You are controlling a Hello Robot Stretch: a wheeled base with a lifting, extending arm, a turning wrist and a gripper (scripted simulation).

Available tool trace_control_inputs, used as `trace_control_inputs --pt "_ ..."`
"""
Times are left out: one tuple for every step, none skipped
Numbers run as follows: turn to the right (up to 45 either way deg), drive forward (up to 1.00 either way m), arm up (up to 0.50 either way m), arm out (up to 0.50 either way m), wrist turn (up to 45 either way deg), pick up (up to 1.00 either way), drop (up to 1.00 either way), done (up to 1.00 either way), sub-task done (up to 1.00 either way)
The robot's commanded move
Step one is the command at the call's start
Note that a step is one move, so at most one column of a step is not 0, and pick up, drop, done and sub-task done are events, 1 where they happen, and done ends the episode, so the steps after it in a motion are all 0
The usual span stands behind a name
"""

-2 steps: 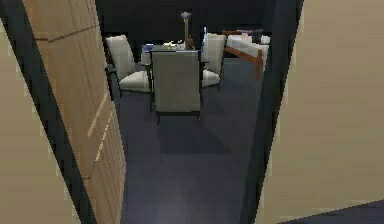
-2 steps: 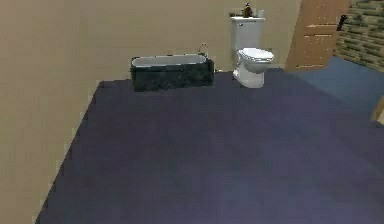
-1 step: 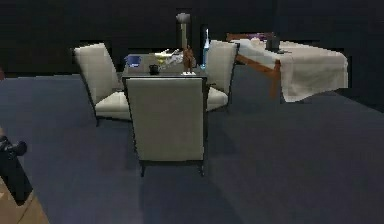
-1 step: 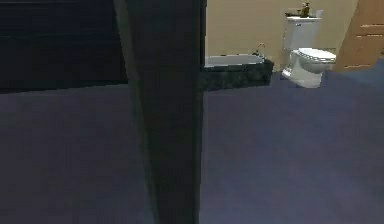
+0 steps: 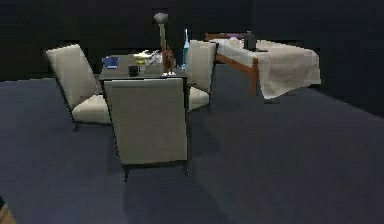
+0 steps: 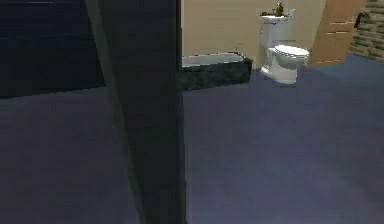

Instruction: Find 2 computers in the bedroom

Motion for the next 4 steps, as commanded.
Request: trace_control_inputs --pt "3.0 0.00 0.00 0.00 0.0 0.00 0.00 0.00 0.00" --pt "0.0 0.10 0.00 0.00 0.0 0.00 0.00 0.00 0.00" --pt "12.0 0.00 0.00 0.00 0.0 0.00 0.00 0.00 0.00" --pt "0.0 1.00 0.00 0.00 0.0 0.00 0.00 0.00 0.00"
